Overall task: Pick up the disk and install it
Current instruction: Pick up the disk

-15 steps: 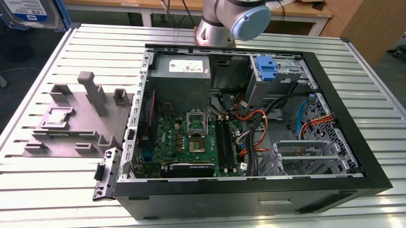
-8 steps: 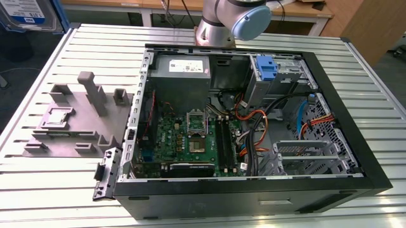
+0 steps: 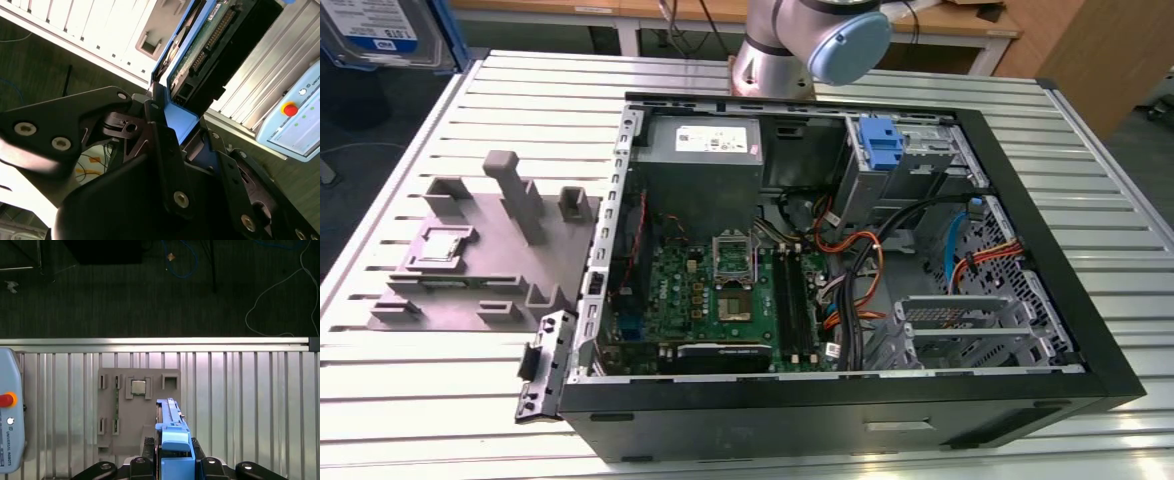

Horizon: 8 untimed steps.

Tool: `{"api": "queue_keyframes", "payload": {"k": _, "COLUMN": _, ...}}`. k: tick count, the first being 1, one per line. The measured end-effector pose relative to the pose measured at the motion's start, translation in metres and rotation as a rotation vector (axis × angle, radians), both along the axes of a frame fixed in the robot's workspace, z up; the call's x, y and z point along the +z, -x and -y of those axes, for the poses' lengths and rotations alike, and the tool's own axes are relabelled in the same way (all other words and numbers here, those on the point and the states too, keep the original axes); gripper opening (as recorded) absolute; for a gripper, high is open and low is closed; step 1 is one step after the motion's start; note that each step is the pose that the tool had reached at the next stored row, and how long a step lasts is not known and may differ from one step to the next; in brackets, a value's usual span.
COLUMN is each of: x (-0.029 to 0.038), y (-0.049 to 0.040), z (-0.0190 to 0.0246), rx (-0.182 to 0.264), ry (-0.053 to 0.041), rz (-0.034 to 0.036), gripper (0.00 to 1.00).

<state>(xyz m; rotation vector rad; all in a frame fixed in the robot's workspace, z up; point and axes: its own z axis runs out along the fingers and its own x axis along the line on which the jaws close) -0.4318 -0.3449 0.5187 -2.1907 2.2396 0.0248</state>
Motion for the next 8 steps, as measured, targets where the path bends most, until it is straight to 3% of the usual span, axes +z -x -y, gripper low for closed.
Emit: {"api": "queue_keyframes", "payload": {"k": 8, "x": 0.0, "y": -0.0131, "z": 0.0, "rx": 0.0, "ry": -0.0001, "rz": 0.0, "gripper": 0.37}}
